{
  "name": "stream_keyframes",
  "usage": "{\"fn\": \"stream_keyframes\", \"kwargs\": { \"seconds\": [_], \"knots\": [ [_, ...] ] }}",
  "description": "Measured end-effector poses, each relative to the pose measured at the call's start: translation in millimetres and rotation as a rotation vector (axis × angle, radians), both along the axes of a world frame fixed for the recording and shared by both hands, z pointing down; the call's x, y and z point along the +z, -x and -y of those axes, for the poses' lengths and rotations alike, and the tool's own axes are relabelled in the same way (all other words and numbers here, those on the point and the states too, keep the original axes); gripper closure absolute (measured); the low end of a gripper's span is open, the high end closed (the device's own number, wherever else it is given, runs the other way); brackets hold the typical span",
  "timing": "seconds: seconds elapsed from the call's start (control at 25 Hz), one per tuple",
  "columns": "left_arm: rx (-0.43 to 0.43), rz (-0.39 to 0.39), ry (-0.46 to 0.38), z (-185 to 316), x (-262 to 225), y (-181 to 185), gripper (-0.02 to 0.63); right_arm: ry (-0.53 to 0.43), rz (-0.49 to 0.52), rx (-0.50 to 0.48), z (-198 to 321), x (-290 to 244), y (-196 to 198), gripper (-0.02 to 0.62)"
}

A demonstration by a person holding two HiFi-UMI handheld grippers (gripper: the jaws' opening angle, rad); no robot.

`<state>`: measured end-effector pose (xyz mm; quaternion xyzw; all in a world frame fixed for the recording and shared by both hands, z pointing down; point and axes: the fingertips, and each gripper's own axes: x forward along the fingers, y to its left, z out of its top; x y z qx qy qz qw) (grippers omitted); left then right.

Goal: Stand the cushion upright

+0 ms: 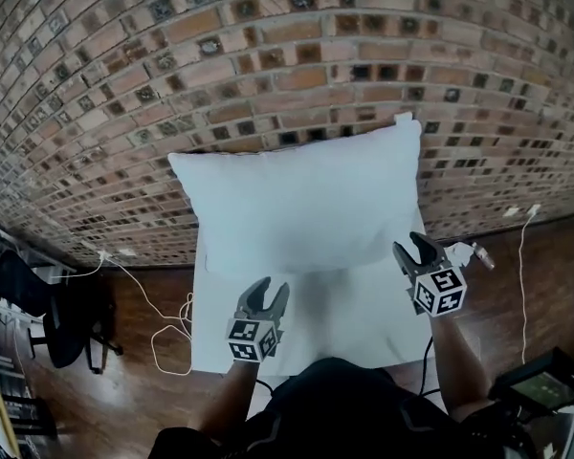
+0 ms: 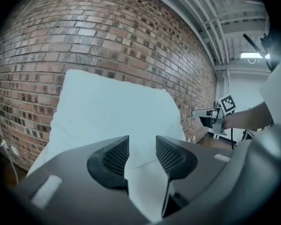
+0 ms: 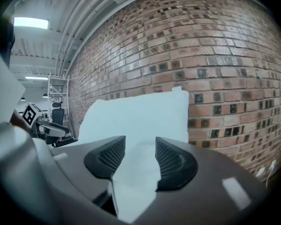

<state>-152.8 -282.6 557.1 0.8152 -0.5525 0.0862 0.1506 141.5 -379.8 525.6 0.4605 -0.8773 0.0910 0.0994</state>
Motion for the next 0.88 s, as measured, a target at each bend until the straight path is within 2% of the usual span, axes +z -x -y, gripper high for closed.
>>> {"fn": "stream_keyframes", "kwargs": {
  "seconds": [0.32, 0.52, 0.56, 0.6, 0.72, 0.88],
  "knots": [
    [-0.069, -0.043, -0.161, -25, -61, -16, 0.483, -0.036, 0.086, -0.087, -37, -43, 18, 0.413],
    [-0.091, -0.060, -0.223, -52, -100, -26, 0.563, -0.060, 0.112, -0.101, -59, -63, 29, 0.453],
    [-0.101, -0.050, -0.232, -59, -108, -26, 0.586, -0.071, 0.097, -0.104, -68, -66, 33, 0.474],
    [-0.110, -0.038, -0.247, -66, -116, -24, 0.606, -0.081, 0.085, -0.113, -77, -69, 39, 0.534],
    [-0.089, -0.031, -0.299, -80, -134, -22, 0.606, -0.085, 0.114, -0.129, -100, -82, 52, 0.588],
    [-0.016, -0.063, -0.286, -99, -147, -17, 0.606, -0.065, 0.162, -0.067, -127, -92, 62, 0.589]
  ]
}}
